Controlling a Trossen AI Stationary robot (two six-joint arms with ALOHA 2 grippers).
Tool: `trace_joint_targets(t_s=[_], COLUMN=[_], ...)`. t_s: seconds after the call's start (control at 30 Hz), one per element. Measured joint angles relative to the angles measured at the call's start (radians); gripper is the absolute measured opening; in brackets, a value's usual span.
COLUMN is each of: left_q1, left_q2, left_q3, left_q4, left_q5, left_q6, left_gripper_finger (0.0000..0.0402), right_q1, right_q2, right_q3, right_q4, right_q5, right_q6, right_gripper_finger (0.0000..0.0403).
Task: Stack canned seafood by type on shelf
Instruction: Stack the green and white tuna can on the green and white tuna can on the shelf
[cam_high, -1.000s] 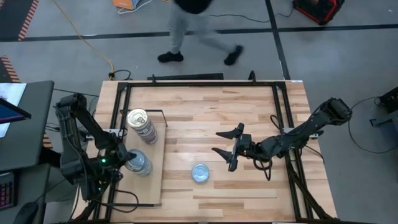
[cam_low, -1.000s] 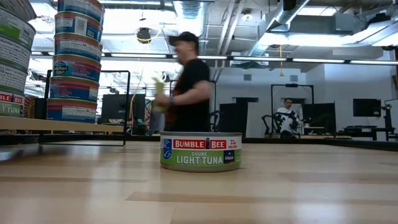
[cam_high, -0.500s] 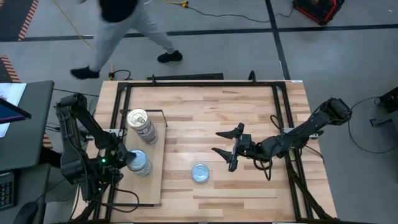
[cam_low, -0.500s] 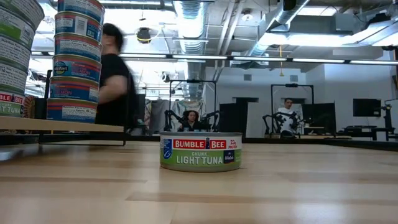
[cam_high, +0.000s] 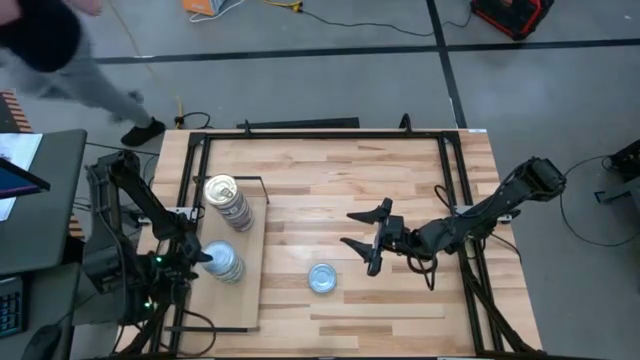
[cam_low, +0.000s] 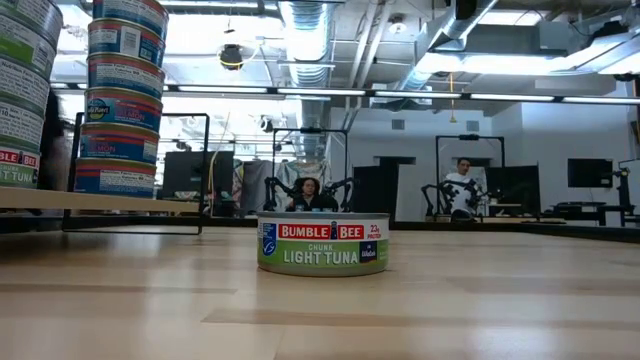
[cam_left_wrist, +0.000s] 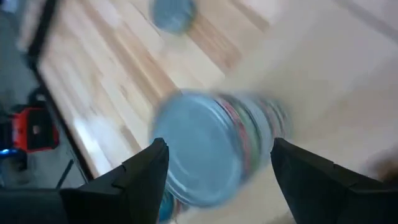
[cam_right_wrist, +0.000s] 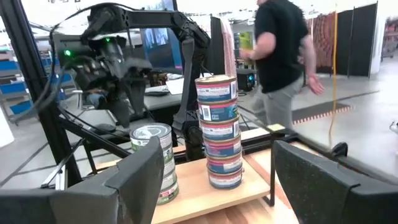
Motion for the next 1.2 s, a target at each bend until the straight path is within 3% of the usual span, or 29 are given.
trace_joint_targets(t_s=[0.13, 0.3, 0.47, 0.57, 0.7, 0.8, 0.97, 1.2], left_q1=[0.003, 0.056, 0.116, 0.148, 0.209, 0.282, 0.387, 0.38], left_q2=[-0.005, -0.005, -0.005, -0.005, -0.005, -0.002, 0.02, 0.081], left_q3=[0.037, 0.037, 0.037, 0.037, 0.006, -0.018, -0.049, -0.085], left_q4=[0.091, 0.283, 0.457, 0.476, 0.49, 0.509, 0.639, 0.875], left_q5=[-0.162, -0.31, -0.418, -0.422, -0.418, -0.347, -0.196, -0.184], left_q6=[-0.04, 0.071, 0.075, -0.041, -0.144, -0.189, -0.124, 0.066], left_gripper_finger=[0.0272, 0.0272, 0.0272, 0.0272, 0.0272, 0.0272, 0.0272, 0.0272], right_q1=[-0.017, -0.064, -0.099, -0.11, -0.12, -0.117, -0.116, -0.116], right_q2=[0.023, 0.148, 0.286, 0.347, 0.41, 0.437, 0.439, 0.439], right_q3=[0.0, 0.0, 0.026, 0.09, 0.219, 0.3, 0.321, 0.32], right_q4=[-0.042, -0.025, -0.043, -0.179, -0.554, -0.763, -0.839, -0.933], right_q5=[-0.003, -0.007, -0.104, -0.181, -0.301, -0.333, -0.501, -0.521], right_q6=[0.079, 0.223, 0.388, 0.484, 0.583, 0.601, 0.6, 0.63], right_gripper_finger=[0.0322, 0.0322, 0.0322, 0.0322, 0.0322, 0.0322, 0.0322, 0.0293])
